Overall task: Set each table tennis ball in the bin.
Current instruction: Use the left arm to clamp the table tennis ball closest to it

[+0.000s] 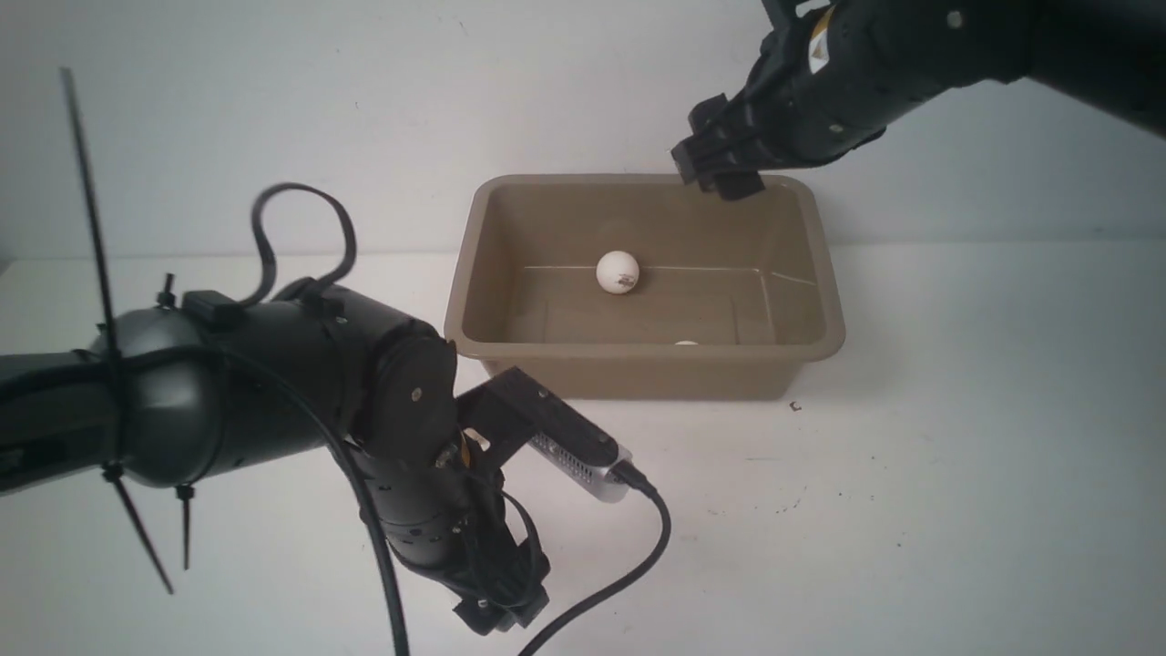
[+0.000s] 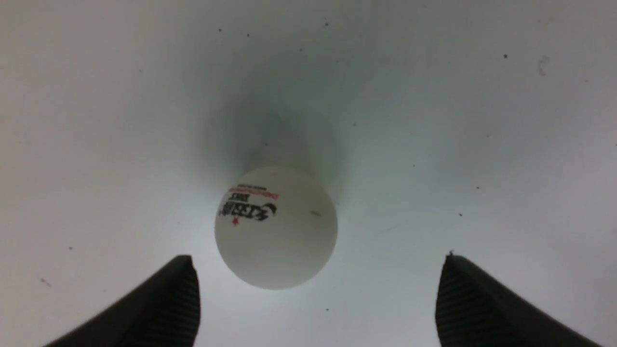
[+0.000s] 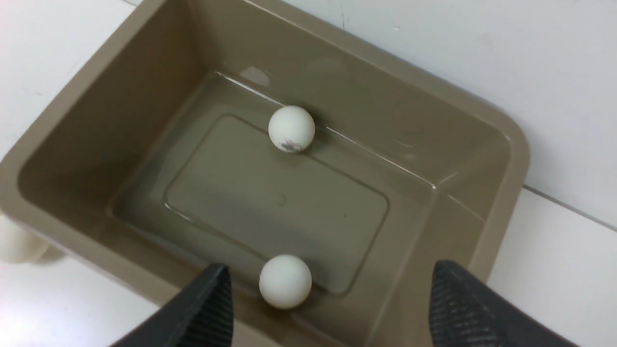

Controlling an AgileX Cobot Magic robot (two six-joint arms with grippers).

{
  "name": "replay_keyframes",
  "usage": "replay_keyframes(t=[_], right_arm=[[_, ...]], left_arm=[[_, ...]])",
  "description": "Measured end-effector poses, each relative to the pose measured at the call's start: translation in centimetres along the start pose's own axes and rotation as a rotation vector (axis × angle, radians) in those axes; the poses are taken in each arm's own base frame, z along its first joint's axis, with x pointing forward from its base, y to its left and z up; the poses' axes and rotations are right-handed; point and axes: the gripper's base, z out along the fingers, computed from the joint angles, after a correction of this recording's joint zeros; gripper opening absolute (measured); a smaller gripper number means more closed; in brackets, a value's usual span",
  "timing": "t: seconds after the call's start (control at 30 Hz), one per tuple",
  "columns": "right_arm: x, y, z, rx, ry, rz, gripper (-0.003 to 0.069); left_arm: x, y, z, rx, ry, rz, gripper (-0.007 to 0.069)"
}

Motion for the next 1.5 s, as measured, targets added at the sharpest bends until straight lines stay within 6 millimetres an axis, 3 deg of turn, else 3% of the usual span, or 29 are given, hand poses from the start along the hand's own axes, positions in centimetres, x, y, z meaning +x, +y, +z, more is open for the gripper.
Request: replay_keyframes(t=[0.1,0.13,0.2,0.23,0.37,0.5,0.57,0.6,0.63,0.7,0.77,0.8,0.9,0.93,0.97,1.07,1.1,1.17,1.3,1.37,1.5], right_arm=[[0.3,-0.3,-1.8,0.001,-0.017,0.001,0.0465],[0.6,-0.5,-3.3,0.007,-0.035,0.000,0.0429],[1.1,-0.7,-4.2,0.013,-0.040,-0.006,0.0388],[2.1,-1.2,-6.6,0.027,-0.078,-0.010,0.0256],[5.0,-2.0,-11.5,0.046,-0.160,-0.003,0.0040],[8.6,-2.6,-16.2,0.051,-0.231,0.017,-0.0006],[11.5,-3.0,-19.4,0.048,-0.294,0.037,-0.0013],[11.8,-3.1,-19.7,0.048,-0.301,0.039,-0.0013],[14.0,-3.3,-22.3,0.040,-0.369,0.073,-0.0015],[16.7,-3.6,-25.2,0.023,-0.459,0.132,-0.0015],[18.2,-3.8,-26.7,0.014,-0.507,0.162,-0.0015],[21.0,-4.1,-29.1,0.002,-0.594,0.206,-0.0015],[25.6,-4.4,-31.5,-0.002,-0.662,0.267,-0.0015],[25.6,-4.4,-31.4,-0.002,-0.651,0.269,-0.0015],[28.1,-4.5,-32.0,0.001,-0.637,0.301,-0.0015],[29.9,-4.5,-31.7,-0.003,-0.579,0.328,-0.0015],[30.6,-4.4,-31.6,-0.013,-0.559,0.337,-0.0015],[30.8,-4.2,-31.5,-0.031,-0.541,0.342,-0.0015],[30.1,-3.7,-31.1,-0.079,-0.513,0.345,-0.0015],[29.2,-3.5,-30.5,-0.092,-0.473,0.325,-0.0014],[28.5,-3.3,-29.5,-0.087,-0.428,0.294,-0.0014]], left_arm=[[-0.1,0.1,1.0,0.000,0.015,-0.001,0.0583],[-0.2,0.1,1.3,-0.002,0.011,0.000,0.0583],[-0.3,0.1,1.4,-0.004,0.006,0.000,0.0583],[-0.4,0.2,1.5,-0.005,-0.003,0.000,0.0583],[-0.5,0.2,1.5,-0.012,-0.019,0.004,0.0583],[-0.6,0.3,1.4,-0.021,-0.024,0.012,0.0583],[-0.6,0.3,1.5,-0.024,-0.023,0.013,0.0583],[-0.6,0.3,1.5,-0.024,-0.023,0.013,0.0583],[-0.6,0.4,1.5,-0.025,-0.021,0.013,0.0583],[-0.6,0.4,1.8,-0.024,-0.014,0.012,0.0583],[-0.6,0.4,2.0,-0.023,-0.007,0.012,0.0583],[-0.5,0.4,2.5,-0.022,0.006,0.011,0.0583],[-0.5,0.4,3.0,-0.020,0.023,0.003,0.0579],[-0.5,0.4,3.1,-0.020,0.024,0.003,0.0577],[-0.5,0.4,3.2,-0.020,0.027,-0.011,0.0551],[-0.6,0.5,3.2,-0.021,0.018,-0.034,0.0482],[-0.6,0.5,3.2,-0.023,0.013,-0.041,0.0419],[-0.6,0.5,3.2,-0.023,0.012,-0.044,0.0347],[-0.5,0.5,2.8,-0.033,0.017,-0.045,0.0353],[-0.5,0.5,1.2,-0.044,-0.016,-0.038,0.0353],[-1.1,0.4,-4.2,-0.085,-0.186,-0.043,0.0353]])
